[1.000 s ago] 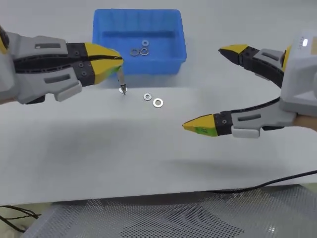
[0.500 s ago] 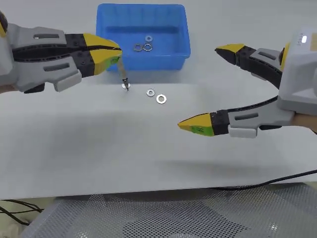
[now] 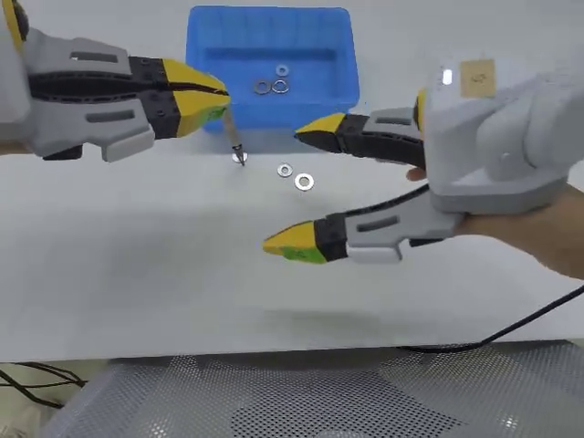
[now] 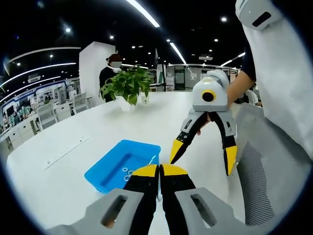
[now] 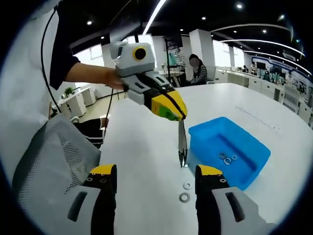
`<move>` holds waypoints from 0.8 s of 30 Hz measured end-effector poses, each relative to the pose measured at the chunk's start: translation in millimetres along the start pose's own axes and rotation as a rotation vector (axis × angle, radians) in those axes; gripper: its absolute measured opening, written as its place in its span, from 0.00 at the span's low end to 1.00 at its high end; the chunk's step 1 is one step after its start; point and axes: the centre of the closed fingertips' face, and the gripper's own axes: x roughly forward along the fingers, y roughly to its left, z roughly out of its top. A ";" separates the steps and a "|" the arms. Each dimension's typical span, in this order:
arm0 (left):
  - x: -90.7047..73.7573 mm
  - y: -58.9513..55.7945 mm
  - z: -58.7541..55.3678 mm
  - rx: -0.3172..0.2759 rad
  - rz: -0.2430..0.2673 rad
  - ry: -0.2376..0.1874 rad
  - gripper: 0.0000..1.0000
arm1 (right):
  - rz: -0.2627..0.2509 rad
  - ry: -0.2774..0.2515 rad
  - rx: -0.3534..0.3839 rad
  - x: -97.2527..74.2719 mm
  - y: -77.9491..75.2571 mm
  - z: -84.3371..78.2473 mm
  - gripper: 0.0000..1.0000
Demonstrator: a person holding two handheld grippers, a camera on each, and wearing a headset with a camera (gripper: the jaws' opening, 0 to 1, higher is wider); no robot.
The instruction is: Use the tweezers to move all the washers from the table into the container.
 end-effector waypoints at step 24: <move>-3.0 -3.0 -5.1 0.008 -0.055 0.061 0.04 | 0.118 0.115 -0.194 60.2 -37.0 12.4 0.11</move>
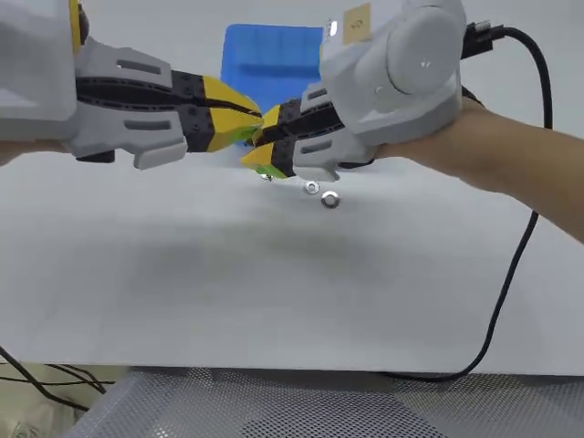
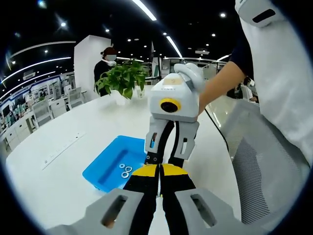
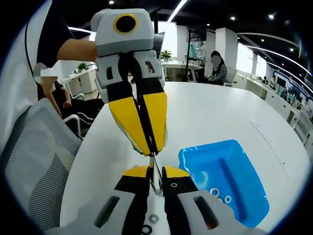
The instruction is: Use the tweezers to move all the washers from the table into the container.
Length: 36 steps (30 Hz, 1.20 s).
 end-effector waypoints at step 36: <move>-0.3 -2.9 1.8 0.020 -0.003 0.015 0.04 | 0.037 -0.037 -0.043 -3.5 6.4 -11.7 0.12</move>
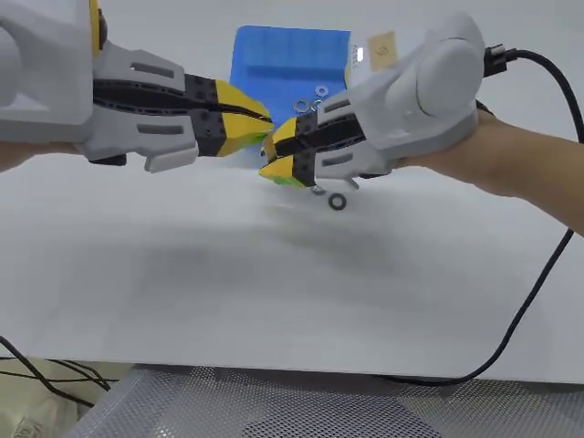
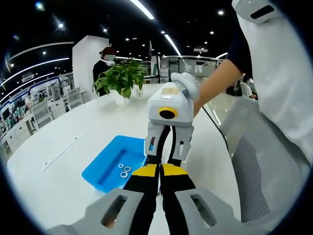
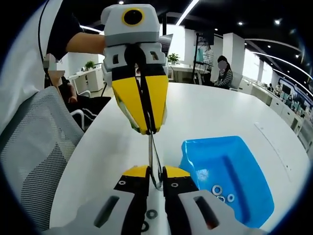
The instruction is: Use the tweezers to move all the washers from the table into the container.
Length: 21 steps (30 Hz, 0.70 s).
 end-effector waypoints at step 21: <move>-6.9 -5.2 9.3 -0.123 0.021 -0.065 0.10 | -0.024 -0.015 -0.039 0.8 1.9 4.2 0.09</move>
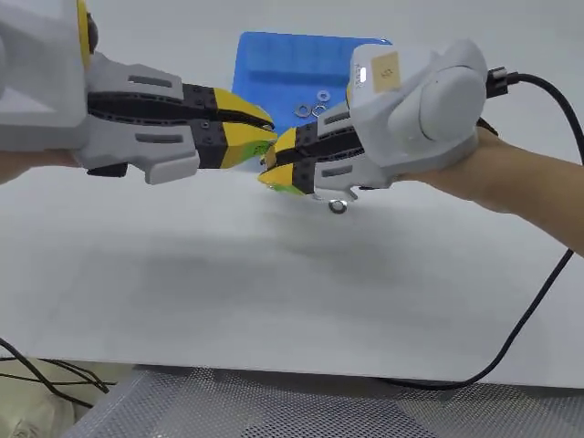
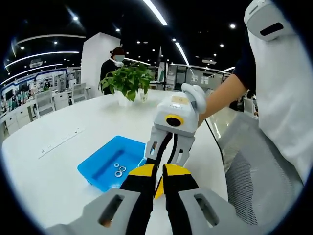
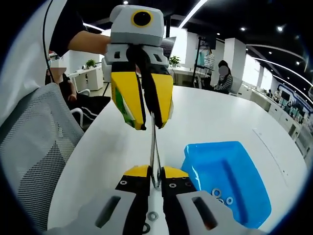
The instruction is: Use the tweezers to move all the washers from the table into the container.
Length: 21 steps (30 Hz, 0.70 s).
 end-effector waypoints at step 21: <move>-40.7 -9.0 15.5 -0.037 0.099 -0.115 0.30 | -0.062 -0.051 0.035 -39.5 2.3 54.2 0.09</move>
